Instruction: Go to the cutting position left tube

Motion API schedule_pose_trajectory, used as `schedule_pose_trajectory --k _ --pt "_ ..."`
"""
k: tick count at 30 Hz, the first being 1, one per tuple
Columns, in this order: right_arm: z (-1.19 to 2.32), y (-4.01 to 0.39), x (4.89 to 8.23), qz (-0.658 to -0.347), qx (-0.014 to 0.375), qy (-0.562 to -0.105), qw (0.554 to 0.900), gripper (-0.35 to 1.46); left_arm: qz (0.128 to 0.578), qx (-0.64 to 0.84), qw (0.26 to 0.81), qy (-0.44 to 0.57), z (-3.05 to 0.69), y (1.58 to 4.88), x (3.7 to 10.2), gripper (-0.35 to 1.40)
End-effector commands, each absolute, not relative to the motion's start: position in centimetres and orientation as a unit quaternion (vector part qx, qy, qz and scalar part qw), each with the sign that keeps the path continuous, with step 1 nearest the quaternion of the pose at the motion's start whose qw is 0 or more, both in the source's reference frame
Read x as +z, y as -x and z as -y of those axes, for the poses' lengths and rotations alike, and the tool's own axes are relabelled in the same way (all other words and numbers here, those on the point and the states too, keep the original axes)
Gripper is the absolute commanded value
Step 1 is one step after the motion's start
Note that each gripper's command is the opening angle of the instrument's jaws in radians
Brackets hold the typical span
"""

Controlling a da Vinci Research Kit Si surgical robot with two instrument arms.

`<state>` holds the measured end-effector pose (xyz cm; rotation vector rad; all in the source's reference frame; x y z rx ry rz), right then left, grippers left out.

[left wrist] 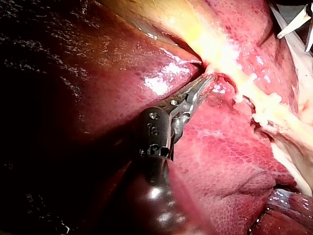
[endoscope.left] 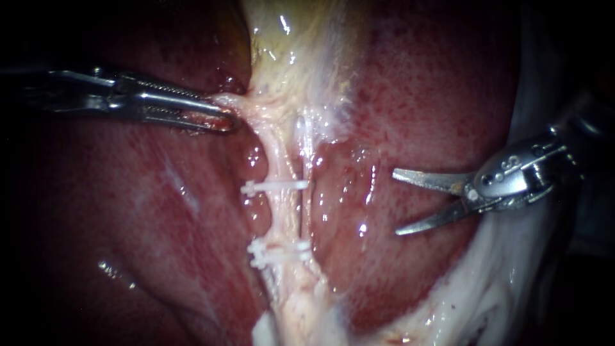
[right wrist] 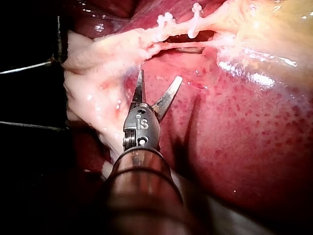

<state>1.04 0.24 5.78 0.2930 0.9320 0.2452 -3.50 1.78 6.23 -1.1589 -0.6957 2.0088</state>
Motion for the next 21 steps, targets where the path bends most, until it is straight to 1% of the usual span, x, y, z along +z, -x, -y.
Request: schedule_pose_trajectory --k 1,5,10,13,16,18,21 --pt "-0.24 -1.04 5.78 -0.447 0.117 -0.141 0.876 1.43 0.270 0.776 0.352 0.448 -1.78 3.48 6.20 -0.35" --pt "-0.24 -1.05 5.79 -0.448 0.115 -0.145 0.875 1.43 0.276 0.774 0.351 0.448 -1.81 3.34 5.99 -0.35" --pt "-0.24 -1.07 5.79 -0.449 0.113 -0.148 0.874 1.43 0.269 0.767 0.365 0.454 -1.93 3.05 5.65 -0.35" --pt "-0.24 -1.09 5.79 -0.451 0.110 -0.155 0.872 1.42 0.264 0.765 0.367 0.458 -1.96 2.95 5.55 -0.35" --pt "-0.24 -1.14 5.78 -0.454 0.104 -0.166 0.869 1.42 0.264 0.766 0.368 0.457 -1.94 2.95 5.56 -0.35" --pt "-0.23 -1.21 5.78 -0.462 0.094 -0.175 0.864 1.40 0.263 0.766 0.368 0.457 -1.94 2.97 5.56 -0.35" --pt "-0.21 -1.35 5.79 -0.463 0.101 -0.198 0.858 1.40 0.263 0.766 0.368 0.457 -1.94 2.98 5.56 -0.35"
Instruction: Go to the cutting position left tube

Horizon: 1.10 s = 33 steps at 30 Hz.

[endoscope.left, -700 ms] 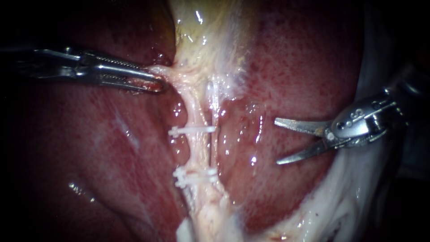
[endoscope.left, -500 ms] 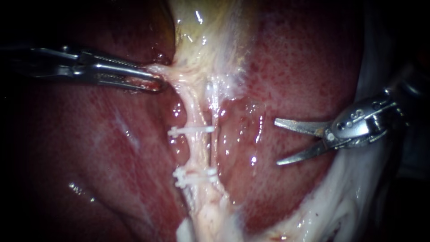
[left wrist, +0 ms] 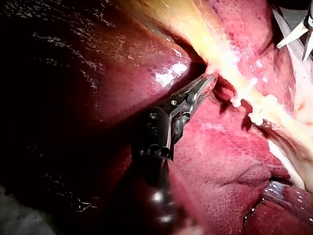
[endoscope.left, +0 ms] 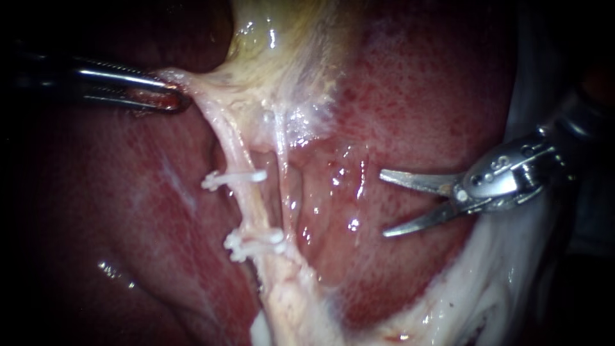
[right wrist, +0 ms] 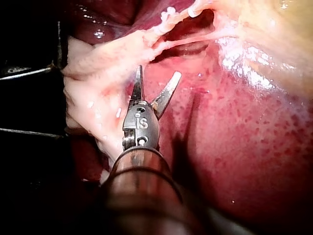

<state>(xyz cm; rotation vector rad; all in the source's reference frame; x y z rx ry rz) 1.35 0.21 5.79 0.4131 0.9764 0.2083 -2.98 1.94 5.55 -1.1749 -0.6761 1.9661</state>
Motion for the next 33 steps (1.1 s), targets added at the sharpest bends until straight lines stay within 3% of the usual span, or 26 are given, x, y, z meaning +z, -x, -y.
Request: schedule_pose_trajectory --k 1,13,19,25,33 --pt "-0.20 -1.40 5.79 -0.465 0.106 -0.205 0.855 1.40 0.263 0.766 0.368 0.457 -1.93 2.98 5.56 -0.35" --pt "-0.16 -2.03 6.12 -0.472 0.160 -0.296 0.815 1.43 0.261 0.766 0.369 0.457 -1.90 3.02 5.54 -0.35" --pt "-0.20 -2.13 6.21 -0.483 0.178 -0.352 0.781 1.43 0.259 0.766 0.371 0.457 -1.90 3.04 5.55 -0.35" --pt "-0.24 -2.24 6.31 -0.478 0.184 -0.396 0.762 1.43 0.259 0.766 0.371 0.457 -1.90 3.05 5.56 -0.35" --pt "-0.05 -2.40 6.64 -0.461 0.182 -0.421 0.760 1.43 0.259 0.766 0.370 0.457 -1.89 3.06 5.56 -0.35"
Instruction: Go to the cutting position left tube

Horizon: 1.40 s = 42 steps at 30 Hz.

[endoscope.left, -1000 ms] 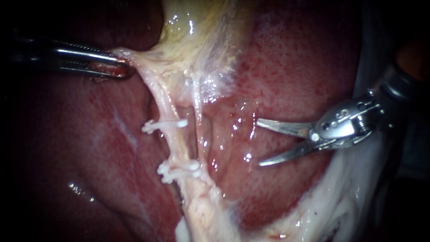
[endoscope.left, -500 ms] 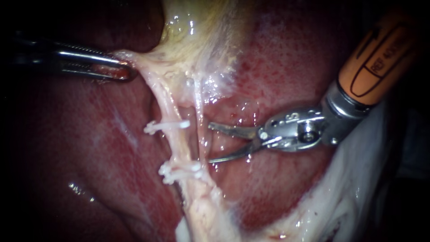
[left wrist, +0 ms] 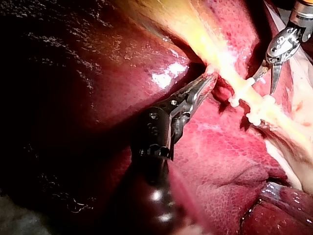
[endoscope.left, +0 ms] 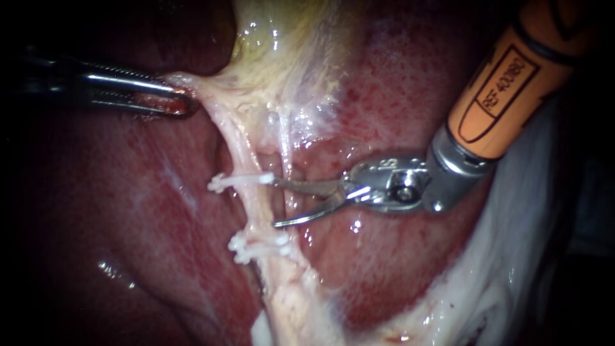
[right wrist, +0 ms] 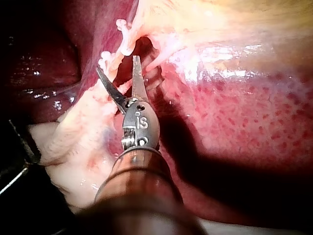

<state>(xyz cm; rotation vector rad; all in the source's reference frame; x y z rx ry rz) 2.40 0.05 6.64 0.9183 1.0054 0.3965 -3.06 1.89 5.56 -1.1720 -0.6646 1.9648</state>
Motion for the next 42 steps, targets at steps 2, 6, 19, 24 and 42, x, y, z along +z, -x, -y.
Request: schedule_pose_trajectory --k 2,6,19,24,42 --pt "0.00 -2.42 6.71 -0.459 0.180 -0.424 0.760 1.43 0.259 0.766 0.370 0.457 -1.89 3.06 5.57 -0.35" --pt "0.03 -2.45 6.79 -0.456 0.179 -0.427 0.760 1.43 0.259 0.766 0.370 0.457 -1.88 3.07 5.58 -0.35" --pt "0.01 -2.61 6.80 -0.461 0.159 -0.444 0.752 1.43 0.260 0.766 0.370 0.457 -1.88 3.09 5.59 -0.35" --pt "0.01 -2.75 6.78 -0.469 0.149 -0.453 0.744 1.42 0.260 0.766 0.370 0.457 -1.88 3.09 5.59 -0.35" --pt "-0.04 -3.12 6.78 -0.490 0.149 -0.461 0.725 1.40 0.259 0.766 0.370 0.457 -1.88 3.10 5.59 -0.35"
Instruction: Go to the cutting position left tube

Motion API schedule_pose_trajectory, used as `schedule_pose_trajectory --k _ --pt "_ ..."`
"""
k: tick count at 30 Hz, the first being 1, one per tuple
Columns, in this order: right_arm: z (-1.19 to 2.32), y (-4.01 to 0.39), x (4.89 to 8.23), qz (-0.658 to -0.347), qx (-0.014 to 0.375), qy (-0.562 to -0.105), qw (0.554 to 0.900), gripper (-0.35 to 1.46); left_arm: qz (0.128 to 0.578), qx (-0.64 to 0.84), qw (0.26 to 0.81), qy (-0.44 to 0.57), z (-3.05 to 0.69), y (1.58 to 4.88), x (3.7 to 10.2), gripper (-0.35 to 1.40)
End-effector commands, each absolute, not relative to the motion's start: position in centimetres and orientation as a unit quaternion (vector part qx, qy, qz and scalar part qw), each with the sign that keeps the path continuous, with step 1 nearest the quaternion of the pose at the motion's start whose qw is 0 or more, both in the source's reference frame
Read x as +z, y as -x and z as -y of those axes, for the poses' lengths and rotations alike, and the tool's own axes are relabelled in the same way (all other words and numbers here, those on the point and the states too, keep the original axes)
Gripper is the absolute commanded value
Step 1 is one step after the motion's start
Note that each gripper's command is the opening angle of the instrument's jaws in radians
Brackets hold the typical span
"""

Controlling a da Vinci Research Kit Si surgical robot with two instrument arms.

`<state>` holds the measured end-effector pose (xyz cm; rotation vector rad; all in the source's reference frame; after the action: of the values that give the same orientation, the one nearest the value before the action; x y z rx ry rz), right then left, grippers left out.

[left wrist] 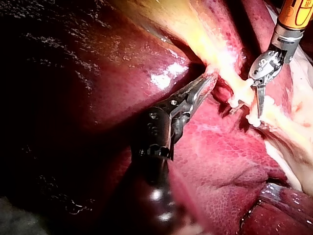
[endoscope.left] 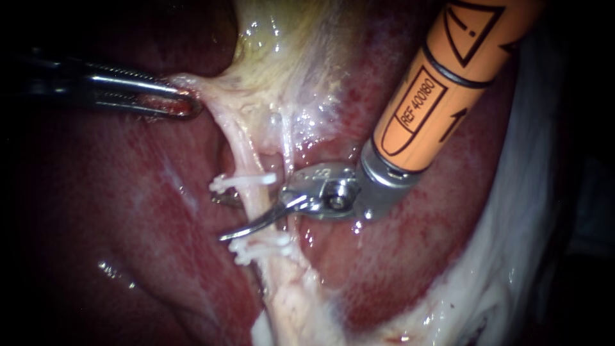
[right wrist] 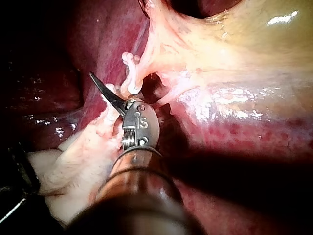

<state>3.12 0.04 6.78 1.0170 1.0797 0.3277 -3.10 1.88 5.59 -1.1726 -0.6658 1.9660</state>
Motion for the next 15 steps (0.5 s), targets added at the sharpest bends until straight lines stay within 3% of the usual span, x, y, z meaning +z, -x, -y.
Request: schedule_pose_trajectory --k 1,15 --pt "-0.04 -3.14 6.78 -0.492 0.149 -0.461 0.723 1.40 0.259 0.766 0.370 0.457 -1.88 3.10 5.59 -0.35" --pt "0.04 -3.25 6.38 -0.511 0.147 -0.475 0.701 1.40 0.260 0.766 0.369 0.457 -1.88 3.11 5.60 -0.35"
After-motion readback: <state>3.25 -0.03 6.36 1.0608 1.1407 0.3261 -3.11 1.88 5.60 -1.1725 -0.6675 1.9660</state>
